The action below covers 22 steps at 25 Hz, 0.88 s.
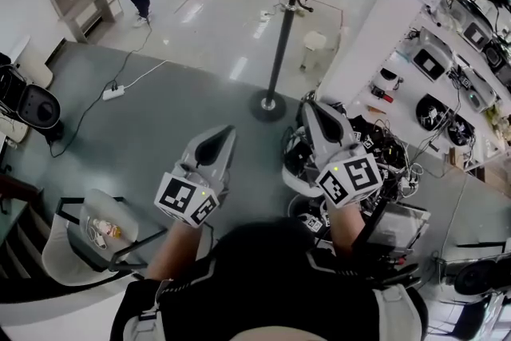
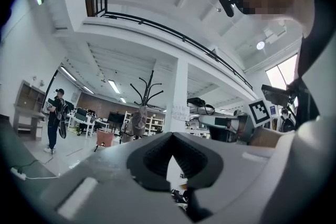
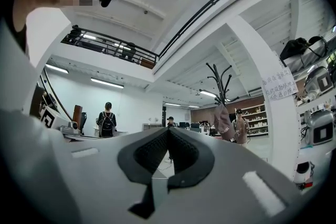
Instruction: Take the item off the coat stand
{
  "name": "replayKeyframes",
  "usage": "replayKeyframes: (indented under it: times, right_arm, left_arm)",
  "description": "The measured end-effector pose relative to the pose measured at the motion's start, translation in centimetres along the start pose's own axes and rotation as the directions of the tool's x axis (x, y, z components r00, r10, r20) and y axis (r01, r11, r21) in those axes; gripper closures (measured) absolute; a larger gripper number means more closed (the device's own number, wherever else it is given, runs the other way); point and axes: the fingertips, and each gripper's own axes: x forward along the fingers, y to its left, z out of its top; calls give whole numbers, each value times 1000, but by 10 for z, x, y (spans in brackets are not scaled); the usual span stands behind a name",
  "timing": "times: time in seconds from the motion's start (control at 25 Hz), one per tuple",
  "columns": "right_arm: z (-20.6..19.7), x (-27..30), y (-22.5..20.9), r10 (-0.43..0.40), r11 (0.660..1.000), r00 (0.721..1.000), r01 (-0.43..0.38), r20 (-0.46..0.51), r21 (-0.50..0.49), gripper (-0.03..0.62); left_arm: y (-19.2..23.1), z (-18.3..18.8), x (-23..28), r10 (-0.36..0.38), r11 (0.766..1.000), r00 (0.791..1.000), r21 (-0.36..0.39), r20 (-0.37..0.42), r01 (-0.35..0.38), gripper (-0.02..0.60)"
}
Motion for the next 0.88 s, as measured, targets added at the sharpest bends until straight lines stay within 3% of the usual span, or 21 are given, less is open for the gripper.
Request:
replayKeyframes:
  times: [0.36, 0.88]
  right_arm:
    - [4, 8, -1, 1, 1000, 1000, -1, 13, 2, 585]
    - [6, 49, -53, 10, 1000, 999, -10, 45, 1, 585]
  left_arm:
    - [6, -3, -3, -2, 1000, 1000, 3, -4, 2, 566]
    - [35, -1, 44, 46, 999, 999, 26, -15, -46, 566]
